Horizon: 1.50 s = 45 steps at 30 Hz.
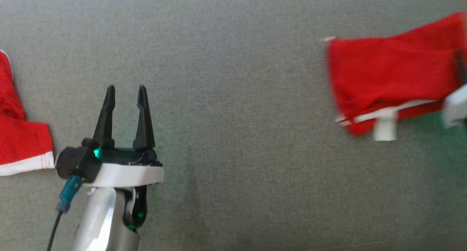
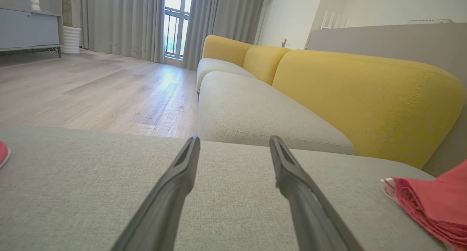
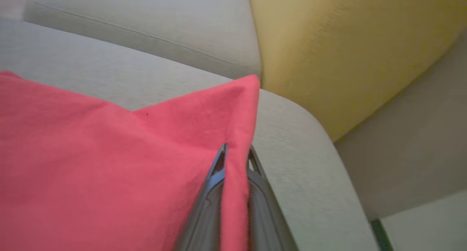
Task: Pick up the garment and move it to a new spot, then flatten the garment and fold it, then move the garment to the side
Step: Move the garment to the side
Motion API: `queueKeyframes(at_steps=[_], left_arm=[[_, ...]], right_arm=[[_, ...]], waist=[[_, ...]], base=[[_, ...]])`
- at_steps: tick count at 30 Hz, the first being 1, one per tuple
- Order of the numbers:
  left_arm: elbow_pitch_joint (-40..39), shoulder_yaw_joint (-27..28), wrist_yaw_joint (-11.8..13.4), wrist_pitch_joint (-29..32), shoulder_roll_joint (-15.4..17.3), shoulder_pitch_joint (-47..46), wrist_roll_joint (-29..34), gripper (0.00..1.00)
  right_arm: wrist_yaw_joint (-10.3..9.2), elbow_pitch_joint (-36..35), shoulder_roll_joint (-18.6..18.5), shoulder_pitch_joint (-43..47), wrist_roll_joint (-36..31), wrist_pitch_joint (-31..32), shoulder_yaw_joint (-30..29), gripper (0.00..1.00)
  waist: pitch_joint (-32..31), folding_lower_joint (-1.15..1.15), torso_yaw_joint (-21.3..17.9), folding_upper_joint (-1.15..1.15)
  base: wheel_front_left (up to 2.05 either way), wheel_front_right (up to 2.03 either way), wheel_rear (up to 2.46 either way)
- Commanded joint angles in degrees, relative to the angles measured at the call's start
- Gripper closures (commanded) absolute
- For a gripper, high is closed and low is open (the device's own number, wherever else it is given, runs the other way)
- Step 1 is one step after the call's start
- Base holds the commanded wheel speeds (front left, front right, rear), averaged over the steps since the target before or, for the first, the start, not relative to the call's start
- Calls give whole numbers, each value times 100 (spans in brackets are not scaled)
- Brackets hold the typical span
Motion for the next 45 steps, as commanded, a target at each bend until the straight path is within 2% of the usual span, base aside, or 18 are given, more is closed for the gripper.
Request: queueKeyframes(at_steps=[1,4,10,20,21,22,23,32,38,45], left_arm=[[-224,157,-26,-29,28,-215,75,0],[-231,177,-45,-29,28,-274,91,0],[-218,214,-78,-29,28,-351,116,0],[-165,267,-120,-29,28,-397,159,0],[-155,269,-121,-29,28,-386,161,0],[-144,272,-122,-29,28,-371,164,0],[-131,277,-123,-29,28,-352,166,0],[-109,332,-117,-29,28,-196,134,0],[-179,410,-67,-29,28,-12,86,0],[-242,492,-35,-29,28,240,25,0]], right_arm=[[39,-80,-390,-196,126,17,-70,100],[39,53,-815,-337,192,65,-247,100],[39,277,-1158,-602,218,52,-562,100],[39,537,-1097,-852,117,-72,-685,100],[39,556,-1066,-853,111,-100,-717,82],[39,576,-1021,-854,123,-122,-748,7],[39,600,-969,-857,146,-127,-779,0],[39,408,-525,-840,303,-360,-880,0],[39,-253,129,-548,614,-545,-727,0],[39,-1475,1061,284,916,-479,-542,0]], waist=[[139,-1,47,0],[270,-1,90,0],[425,-1,139,0],[416,-1,160,0],[390,-1,154,0],[359,-1,146,0],[323,-1,135,0],[-136,-1,33,0],[-527,-1,-39,0],[-878,-1,-67,0]], base=[[0,0,0],[0,0,0],[0,0,0],[0,0,0],[0,0,0],[0,0,0],[0,0,0],[0,0,0],[0,0,0],[0,0,0]])
